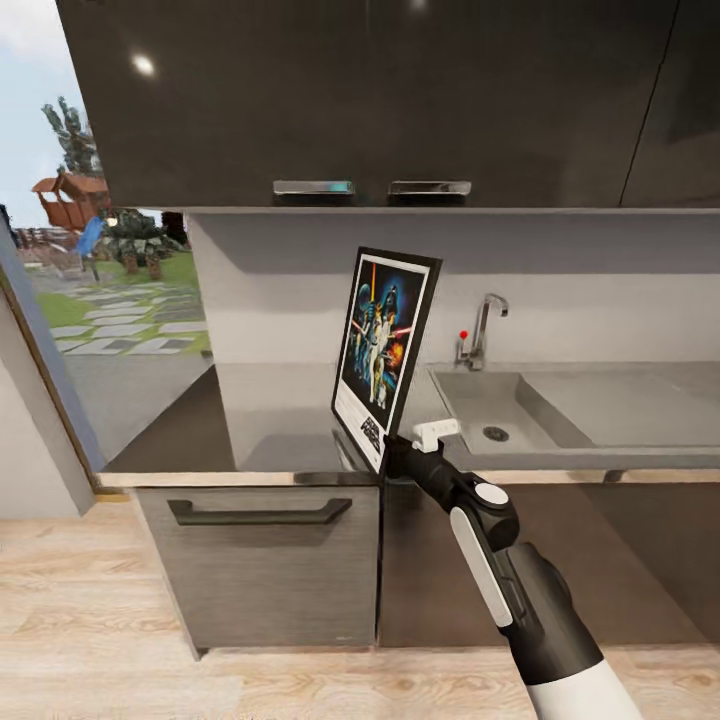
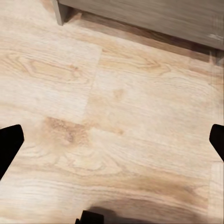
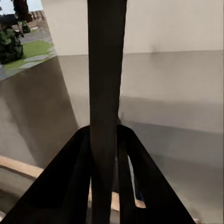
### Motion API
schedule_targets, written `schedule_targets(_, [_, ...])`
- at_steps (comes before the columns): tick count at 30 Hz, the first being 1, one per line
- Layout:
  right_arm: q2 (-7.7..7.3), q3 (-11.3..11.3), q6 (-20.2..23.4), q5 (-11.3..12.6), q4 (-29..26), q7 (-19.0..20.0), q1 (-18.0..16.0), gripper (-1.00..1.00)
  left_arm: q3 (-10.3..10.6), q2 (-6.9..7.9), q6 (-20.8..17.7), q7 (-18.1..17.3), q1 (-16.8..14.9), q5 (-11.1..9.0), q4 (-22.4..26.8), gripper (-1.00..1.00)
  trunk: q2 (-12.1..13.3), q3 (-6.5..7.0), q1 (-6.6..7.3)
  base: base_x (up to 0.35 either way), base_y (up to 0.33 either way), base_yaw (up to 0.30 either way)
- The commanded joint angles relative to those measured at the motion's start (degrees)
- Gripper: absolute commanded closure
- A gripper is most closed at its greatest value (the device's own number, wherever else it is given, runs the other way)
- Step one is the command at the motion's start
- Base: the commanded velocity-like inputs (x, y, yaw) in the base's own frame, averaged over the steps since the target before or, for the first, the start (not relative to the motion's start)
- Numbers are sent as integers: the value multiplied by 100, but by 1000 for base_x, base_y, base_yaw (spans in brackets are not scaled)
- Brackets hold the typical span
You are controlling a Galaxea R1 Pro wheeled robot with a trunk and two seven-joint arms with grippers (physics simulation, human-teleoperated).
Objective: Pick up the poster from the kitchen countertop and hang it on one of the wall nails in the kitchen.
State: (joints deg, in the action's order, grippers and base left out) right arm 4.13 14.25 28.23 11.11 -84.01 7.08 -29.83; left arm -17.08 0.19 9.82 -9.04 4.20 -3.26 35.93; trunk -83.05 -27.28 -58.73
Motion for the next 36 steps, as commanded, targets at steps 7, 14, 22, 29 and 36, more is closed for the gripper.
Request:
schedule_targets(7, [5, -2, 33, 32, -6, 22, -1, 100, -15, -1, 2, -45, 0, -34, 2, -100, -3, -5, 0, -78, 276, 60])
schedule_targets(14, [4, -2, 33, 32, -9, 22, -4, 100, -15, -1, 2, -45, 1, -34, 2, -100, -3, -5, 0, -96, 284, 249])
schedule_targets(22, [3, -3, 33, 32, -6, 22, -6, 100, -15, -1, 2, -45, 1, -34, 7, -100, -3, -5, 0, -48, 125, 287])
schedule_targets(29, [6, -2, 33, 32, -5, 22, -3, 100, -15, -1, 2, -45, 1, -34, 10, -100, -3, -5, 0, -4, 95, 290])
schedule_targets(36, [5, -1, 33, 32, -2, 22, -4, 100, -15, -1, 2, -45, 0, -34, 10, -100, -3, -5, 0, 0, 256, 290])
